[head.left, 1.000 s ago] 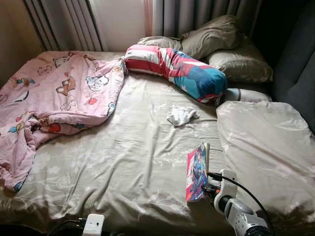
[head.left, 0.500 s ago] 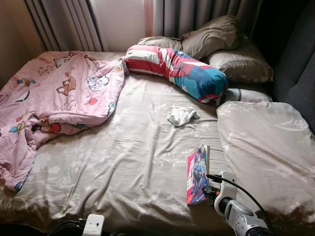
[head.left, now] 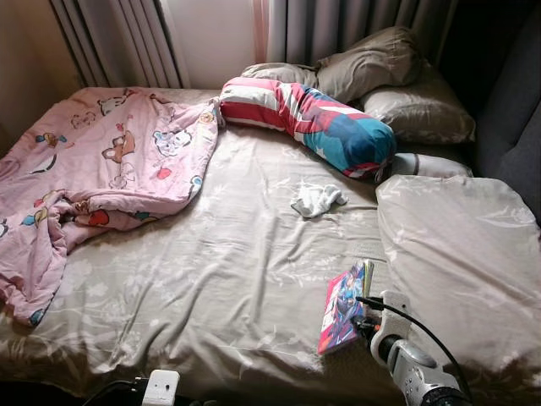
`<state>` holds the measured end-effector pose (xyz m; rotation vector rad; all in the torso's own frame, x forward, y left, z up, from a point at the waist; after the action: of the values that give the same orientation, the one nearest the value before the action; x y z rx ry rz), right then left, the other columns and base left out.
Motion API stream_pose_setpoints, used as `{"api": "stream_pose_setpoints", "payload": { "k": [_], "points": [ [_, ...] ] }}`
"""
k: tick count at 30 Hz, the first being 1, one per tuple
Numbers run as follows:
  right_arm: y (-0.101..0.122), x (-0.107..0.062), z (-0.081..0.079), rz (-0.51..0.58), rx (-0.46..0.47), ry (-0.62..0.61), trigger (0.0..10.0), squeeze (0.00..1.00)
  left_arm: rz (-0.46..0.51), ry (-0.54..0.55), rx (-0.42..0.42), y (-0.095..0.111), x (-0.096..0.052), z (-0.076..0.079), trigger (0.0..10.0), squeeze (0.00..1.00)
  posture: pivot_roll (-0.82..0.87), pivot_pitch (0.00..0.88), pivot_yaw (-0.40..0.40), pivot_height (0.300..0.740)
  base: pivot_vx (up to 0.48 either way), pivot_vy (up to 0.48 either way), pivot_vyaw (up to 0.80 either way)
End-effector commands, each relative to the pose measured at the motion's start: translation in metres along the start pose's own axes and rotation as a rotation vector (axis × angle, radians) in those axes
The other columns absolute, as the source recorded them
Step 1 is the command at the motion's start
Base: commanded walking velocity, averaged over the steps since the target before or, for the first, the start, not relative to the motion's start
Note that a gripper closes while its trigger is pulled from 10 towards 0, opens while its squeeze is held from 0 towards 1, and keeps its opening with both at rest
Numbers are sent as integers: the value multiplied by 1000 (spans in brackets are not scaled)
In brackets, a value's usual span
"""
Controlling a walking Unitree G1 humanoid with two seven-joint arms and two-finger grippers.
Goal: Clean up the room
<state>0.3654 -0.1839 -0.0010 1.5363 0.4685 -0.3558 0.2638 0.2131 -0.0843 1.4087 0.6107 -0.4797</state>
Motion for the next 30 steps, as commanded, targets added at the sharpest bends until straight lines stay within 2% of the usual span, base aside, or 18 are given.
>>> {"api": "stream_pose_setpoints", "payload": {
  "k": [1,3,4,6,7,11,14,20,23,30],
  "points": [
    [10,-1,13,37,-14,-73,10000,996,-41,16,13,-11,-3,-6,10000,0,4,165,49,648,0,0,0],
    [20,-2,22,73,-61,-126,10000,925,-42,15,13,-11,-3,-6,10000,0,2,165,49,648,0,0,0],
    [22,-2,24,82,-82,-140,10000,925,-42,15,13,-11,-3,-6,10000,0,2,165,49,648,0,0,0],
    [27,-3,28,96,-77,-163,10000,894,-43,14,13,-12,-3,-6,10000,0,2,165,49,648,0,0,0],
    [29,-3,30,103,-91,-178,10000,0,-44,13,12,-12,-3,-6,10000,0,1,165,48,648,0,0,0],
    [30,-3,29,121,-90,-186,10000,0,-45,11,11,-12,-3,-6,10000,0,-1,164,46,648,0,0,0],
    [18,-2,10,124,-136,-123,10000,0,-43,7,11,-12,-3,-3,10000,0,-7,163,44,648,0,0,0],
    [1,-5,-11,136,-137,-70,10000,0,-44,5,6,-13,-3,-1,10000,0,-4,164,42,648,0,0,0],
    [2,-8,-12,183,-100,-81,10000,0,-45,4,3,-14,-3,-1,10000,0,-9,163,39,648,0,0,0],
    [-16,-8,-19,118,-170,-40,10000,0,-43,5,-8,-15,-3,0,10000,0,-11,153,24,688,0,0,0]
  ]
}}
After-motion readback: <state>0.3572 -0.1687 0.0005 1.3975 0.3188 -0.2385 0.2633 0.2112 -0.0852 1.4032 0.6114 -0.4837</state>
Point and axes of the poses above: a point about 5 cm out from each wrist's last joint towards the gripper, its own x axis pointing out of the wrist towards the gripper, its own y axis along the axis of the wrist's last joint, z = x × y, the point moved 5 cm from there along x, pointing out of the wrist towards the gripper, and after that the axes turned 12 degrees about -x, right-handed, at the moved point
